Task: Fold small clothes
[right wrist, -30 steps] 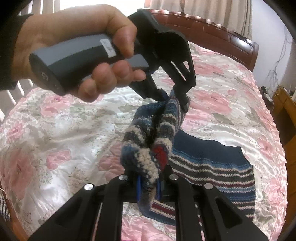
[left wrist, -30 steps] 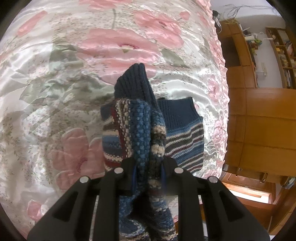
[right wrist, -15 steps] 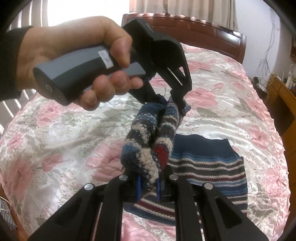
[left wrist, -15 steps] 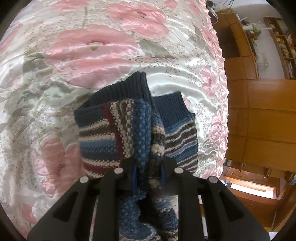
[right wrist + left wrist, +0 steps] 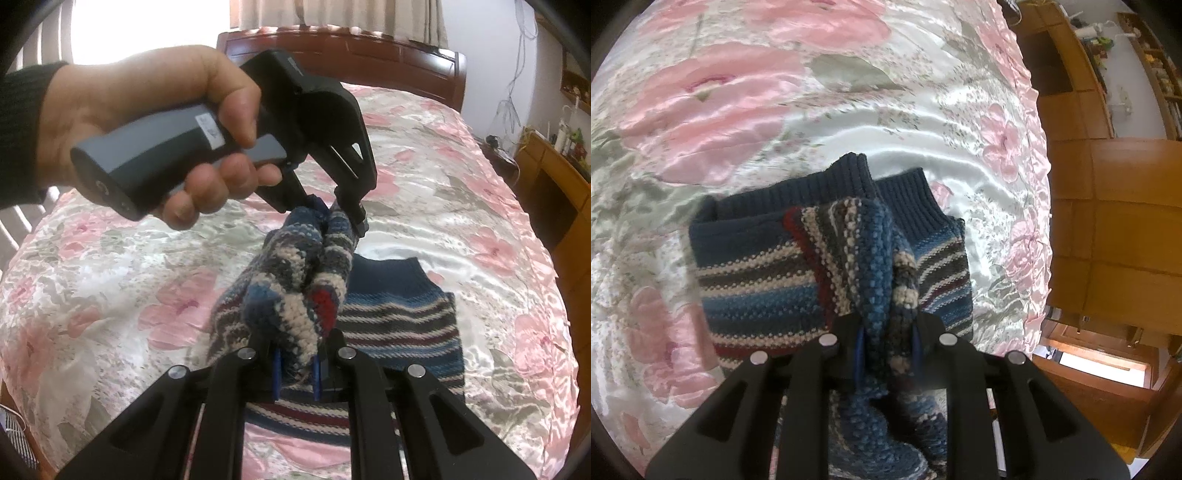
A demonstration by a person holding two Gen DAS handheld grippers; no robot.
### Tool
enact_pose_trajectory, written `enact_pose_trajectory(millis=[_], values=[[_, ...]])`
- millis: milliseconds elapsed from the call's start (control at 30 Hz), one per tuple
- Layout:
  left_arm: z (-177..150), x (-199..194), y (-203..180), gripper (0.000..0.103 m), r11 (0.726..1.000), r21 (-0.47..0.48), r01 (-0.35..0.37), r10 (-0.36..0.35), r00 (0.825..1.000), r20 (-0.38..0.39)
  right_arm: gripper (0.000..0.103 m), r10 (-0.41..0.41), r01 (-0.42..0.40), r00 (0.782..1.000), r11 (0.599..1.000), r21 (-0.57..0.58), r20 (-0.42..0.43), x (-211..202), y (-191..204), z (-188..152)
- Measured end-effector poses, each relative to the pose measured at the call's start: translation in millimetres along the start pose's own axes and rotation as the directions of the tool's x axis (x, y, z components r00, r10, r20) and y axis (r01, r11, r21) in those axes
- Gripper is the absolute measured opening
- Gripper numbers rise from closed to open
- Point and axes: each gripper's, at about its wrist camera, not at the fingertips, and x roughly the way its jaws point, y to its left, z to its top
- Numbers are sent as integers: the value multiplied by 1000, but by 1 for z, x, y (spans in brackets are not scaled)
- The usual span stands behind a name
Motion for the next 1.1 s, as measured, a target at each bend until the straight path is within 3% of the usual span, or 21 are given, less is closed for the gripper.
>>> enact_pose_trajectory(millis=[567,1100], values=[[10,51,-58,18,999,39,-30,31,1000,-5,12,10,-9,1000,993,117,-6,-7,-72,-31],[10,91,-93,18,990,72,-121,119,992,42,12,25,-20,999,984,175,-26,3,-120,-63]])
